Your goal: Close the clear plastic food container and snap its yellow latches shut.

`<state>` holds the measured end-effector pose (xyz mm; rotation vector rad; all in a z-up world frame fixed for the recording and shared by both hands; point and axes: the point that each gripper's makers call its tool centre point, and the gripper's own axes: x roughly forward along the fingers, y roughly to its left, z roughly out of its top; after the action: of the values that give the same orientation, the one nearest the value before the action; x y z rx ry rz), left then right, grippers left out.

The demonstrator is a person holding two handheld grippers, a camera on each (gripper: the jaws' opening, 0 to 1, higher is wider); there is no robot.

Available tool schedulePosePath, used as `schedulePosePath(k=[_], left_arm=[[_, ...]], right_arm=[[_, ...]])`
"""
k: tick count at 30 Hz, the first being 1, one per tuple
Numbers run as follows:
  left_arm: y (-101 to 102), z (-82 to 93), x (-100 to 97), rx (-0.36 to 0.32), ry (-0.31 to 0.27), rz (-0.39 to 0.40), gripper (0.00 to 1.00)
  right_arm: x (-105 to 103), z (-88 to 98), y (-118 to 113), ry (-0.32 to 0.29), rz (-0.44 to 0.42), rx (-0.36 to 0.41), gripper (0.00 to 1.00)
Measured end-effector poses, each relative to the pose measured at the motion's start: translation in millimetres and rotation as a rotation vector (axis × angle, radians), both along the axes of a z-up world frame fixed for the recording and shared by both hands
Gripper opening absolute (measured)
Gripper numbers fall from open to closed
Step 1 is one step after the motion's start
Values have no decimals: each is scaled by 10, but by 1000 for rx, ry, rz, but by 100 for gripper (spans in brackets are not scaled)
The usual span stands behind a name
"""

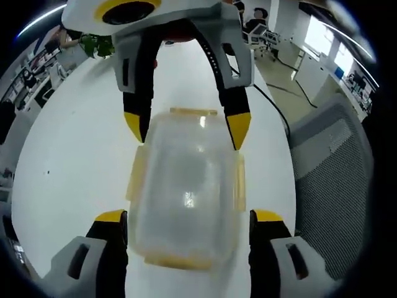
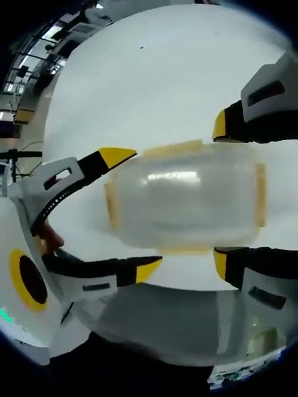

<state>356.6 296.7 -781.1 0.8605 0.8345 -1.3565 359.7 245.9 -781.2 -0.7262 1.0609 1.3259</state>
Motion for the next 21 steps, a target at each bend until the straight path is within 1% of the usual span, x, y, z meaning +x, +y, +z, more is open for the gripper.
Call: schedulePosePath(k=[9,12,18,21], left_arm=[[-20,-41,15,7,5,-8,80],[-20,-49,19,11,1,-12,80],[-23,-77,30,21,2,-13,80],[-20,-87,26,32,-4,-29,80]], right_arm=[[-5,-11,-5,12,11,-14,68],[-29,-26,-23,-5,48,-26,69],[-29,-22,-22,-10,41,-42,69],[-40,-4,-25,-30,52,-63,68]])
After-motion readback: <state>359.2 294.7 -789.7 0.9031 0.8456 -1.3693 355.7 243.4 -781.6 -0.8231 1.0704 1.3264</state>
